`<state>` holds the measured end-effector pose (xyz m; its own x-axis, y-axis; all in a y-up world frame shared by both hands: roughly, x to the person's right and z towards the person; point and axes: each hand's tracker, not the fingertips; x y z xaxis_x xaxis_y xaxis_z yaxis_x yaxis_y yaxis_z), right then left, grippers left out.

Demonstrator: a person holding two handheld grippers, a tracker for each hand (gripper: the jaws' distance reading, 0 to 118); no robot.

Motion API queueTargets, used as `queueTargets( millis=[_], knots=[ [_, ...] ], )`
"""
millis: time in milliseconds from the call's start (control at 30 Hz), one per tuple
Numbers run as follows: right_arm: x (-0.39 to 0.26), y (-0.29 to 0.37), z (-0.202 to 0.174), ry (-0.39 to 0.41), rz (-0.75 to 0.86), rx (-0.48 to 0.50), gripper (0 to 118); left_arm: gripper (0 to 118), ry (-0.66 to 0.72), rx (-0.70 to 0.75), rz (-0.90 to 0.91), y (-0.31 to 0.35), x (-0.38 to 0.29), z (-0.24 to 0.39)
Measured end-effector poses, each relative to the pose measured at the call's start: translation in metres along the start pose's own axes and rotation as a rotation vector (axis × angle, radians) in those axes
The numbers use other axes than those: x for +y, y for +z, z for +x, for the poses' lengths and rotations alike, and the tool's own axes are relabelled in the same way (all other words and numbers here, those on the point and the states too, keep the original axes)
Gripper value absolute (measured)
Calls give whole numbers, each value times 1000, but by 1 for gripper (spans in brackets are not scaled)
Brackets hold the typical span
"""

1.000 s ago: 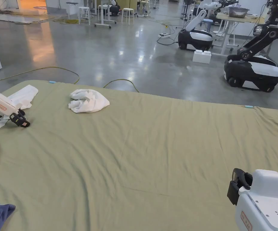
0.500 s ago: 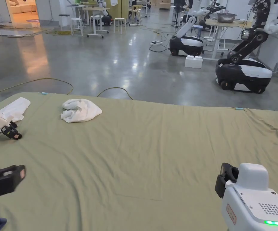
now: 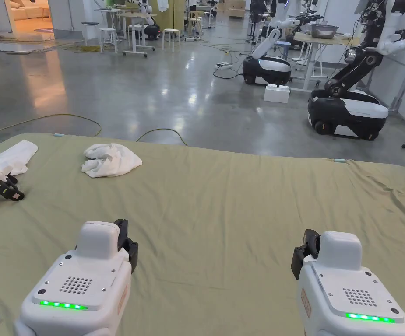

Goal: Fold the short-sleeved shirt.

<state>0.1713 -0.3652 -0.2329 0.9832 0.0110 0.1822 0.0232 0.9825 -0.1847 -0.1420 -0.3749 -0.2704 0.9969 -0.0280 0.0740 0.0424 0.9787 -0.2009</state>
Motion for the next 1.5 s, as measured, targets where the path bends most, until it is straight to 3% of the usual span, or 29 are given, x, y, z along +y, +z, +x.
queueTargets(
  millis=[167,433,500,600,667,733,833,900,967,1200,1400,1500],
  knots=[
    [-1,6,-2,-9,-2,0,0,5,111,-6,27,3,6,3],
    [-3,10,-3,-19,-2,-15,0,5,110,3,57,5,12,-3],
    [-4,10,-3,-11,1,-27,1,9,90,17,62,5,12,-4],
    [-6,13,-7,49,18,-58,39,43,73,24,74,6,9,-4],
    [-6,14,-3,12,28,-8,64,64,71,24,78,7,8,-5],
    [-5,14,-4,5,21,-30,83,68,74,40,90,9,9,-4],
    [-6,15,-4,1,43,-46,89,77,89,50,93,10,10,-6],
    [-5,15,-4,0,44,-45,103,88,97,50,93,11,10,-8],
    [-4,17,-2,-17,55,-41,114,89,101,48,91,12,10,-8],
    [4,13,3,-96,32,-26,117,90,111,-5,56,11,10,-9],
    [4,0,-9,9,-47,-202,117,90,113,6,37,8,7,-8],
    [1,-6,-13,-8,-87,-222,117,90,161,17,7,3,5,-11]
  ],
)
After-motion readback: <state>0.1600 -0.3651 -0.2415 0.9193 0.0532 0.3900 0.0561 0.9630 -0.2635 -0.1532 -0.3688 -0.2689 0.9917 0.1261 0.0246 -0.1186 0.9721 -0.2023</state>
